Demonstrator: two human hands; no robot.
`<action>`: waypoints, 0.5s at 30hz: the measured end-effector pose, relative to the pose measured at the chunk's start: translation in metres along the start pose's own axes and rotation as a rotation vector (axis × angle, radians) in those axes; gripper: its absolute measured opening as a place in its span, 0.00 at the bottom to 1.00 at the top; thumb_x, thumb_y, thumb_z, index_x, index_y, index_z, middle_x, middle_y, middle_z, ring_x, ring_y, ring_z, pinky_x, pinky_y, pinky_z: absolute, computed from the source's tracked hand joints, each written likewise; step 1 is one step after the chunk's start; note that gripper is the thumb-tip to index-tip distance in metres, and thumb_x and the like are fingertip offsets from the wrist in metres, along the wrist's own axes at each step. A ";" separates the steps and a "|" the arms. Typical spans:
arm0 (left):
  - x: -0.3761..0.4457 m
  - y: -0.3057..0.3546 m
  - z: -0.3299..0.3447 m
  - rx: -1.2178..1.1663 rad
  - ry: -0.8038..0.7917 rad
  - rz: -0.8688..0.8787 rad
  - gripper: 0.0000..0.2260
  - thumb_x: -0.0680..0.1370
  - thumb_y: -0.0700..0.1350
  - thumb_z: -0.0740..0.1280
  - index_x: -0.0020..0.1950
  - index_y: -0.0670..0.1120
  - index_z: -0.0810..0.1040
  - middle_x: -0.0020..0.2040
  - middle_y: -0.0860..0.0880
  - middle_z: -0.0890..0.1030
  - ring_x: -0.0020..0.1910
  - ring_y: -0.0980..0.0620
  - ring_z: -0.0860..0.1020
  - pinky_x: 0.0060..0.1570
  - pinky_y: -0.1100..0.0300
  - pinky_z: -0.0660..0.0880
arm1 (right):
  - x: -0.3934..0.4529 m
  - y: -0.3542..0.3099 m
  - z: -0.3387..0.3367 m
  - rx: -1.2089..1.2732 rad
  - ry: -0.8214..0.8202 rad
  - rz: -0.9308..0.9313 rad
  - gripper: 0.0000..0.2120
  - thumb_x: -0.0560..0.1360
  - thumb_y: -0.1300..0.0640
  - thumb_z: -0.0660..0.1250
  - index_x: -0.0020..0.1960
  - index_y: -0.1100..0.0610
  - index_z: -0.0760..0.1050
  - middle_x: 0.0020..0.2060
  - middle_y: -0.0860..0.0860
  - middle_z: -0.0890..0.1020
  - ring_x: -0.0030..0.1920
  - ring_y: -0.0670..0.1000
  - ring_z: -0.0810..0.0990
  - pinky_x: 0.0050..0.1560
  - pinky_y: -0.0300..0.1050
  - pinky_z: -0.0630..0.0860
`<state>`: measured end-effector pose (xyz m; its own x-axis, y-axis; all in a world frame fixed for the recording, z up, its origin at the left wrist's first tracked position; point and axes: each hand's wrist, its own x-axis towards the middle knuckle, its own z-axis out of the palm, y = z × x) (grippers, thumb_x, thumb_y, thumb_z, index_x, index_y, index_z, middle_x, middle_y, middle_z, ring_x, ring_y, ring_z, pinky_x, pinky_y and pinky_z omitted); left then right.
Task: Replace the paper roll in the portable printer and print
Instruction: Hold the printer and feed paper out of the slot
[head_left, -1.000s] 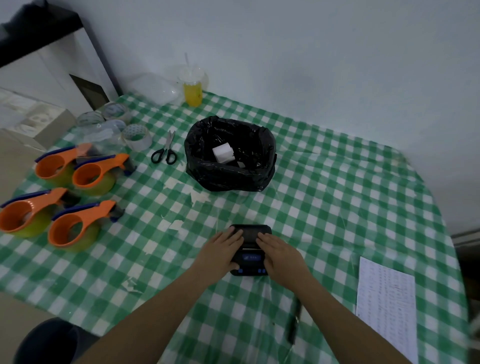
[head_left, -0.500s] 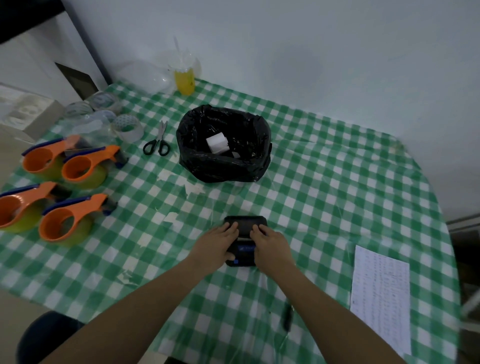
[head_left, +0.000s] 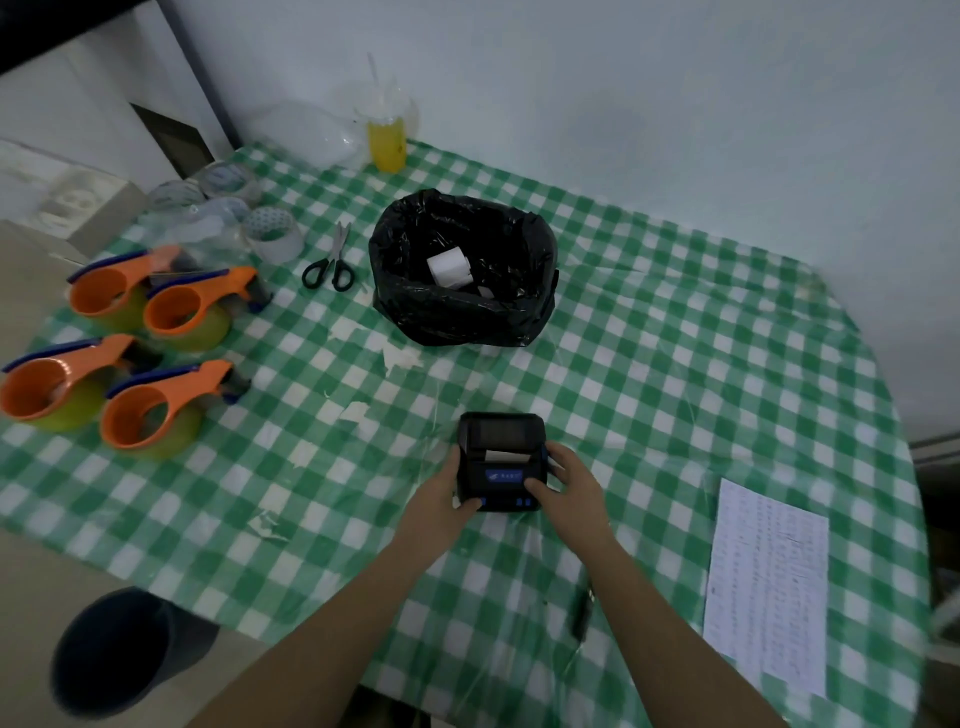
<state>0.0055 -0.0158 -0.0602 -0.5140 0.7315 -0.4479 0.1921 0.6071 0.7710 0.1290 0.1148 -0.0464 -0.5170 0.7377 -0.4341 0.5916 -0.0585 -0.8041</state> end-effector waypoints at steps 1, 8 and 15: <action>0.000 0.000 0.001 0.003 0.015 -0.005 0.35 0.75 0.40 0.67 0.76 0.47 0.50 0.70 0.44 0.73 0.65 0.46 0.74 0.64 0.48 0.73 | -0.001 0.001 0.001 0.028 0.008 0.016 0.26 0.71 0.65 0.69 0.67 0.57 0.67 0.65 0.55 0.74 0.66 0.54 0.72 0.65 0.55 0.72; 0.003 -0.001 0.003 0.026 0.035 -0.002 0.36 0.74 0.40 0.68 0.76 0.47 0.50 0.63 0.43 0.78 0.59 0.45 0.78 0.57 0.45 0.77 | -0.005 0.000 0.005 0.107 0.033 0.062 0.25 0.72 0.67 0.68 0.67 0.58 0.67 0.66 0.56 0.74 0.66 0.54 0.72 0.68 0.55 0.70; 0.006 -0.004 0.006 0.026 0.051 -0.025 0.36 0.74 0.41 0.68 0.76 0.47 0.51 0.63 0.43 0.78 0.59 0.45 0.78 0.58 0.46 0.77 | -0.005 0.001 0.005 0.119 0.025 0.065 0.25 0.72 0.67 0.68 0.67 0.57 0.67 0.66 0.56 0.74 0.66 0.54 0.72 0.67 0.55 0.70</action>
<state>0.0063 -0.0117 -0.0682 -0.5606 0.6999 -0.4426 0.2001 0.6332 0.7477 0.1288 0.1081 -0.0468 -0.4635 0.7463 -0.4777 0.5449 -0.1850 -0.8178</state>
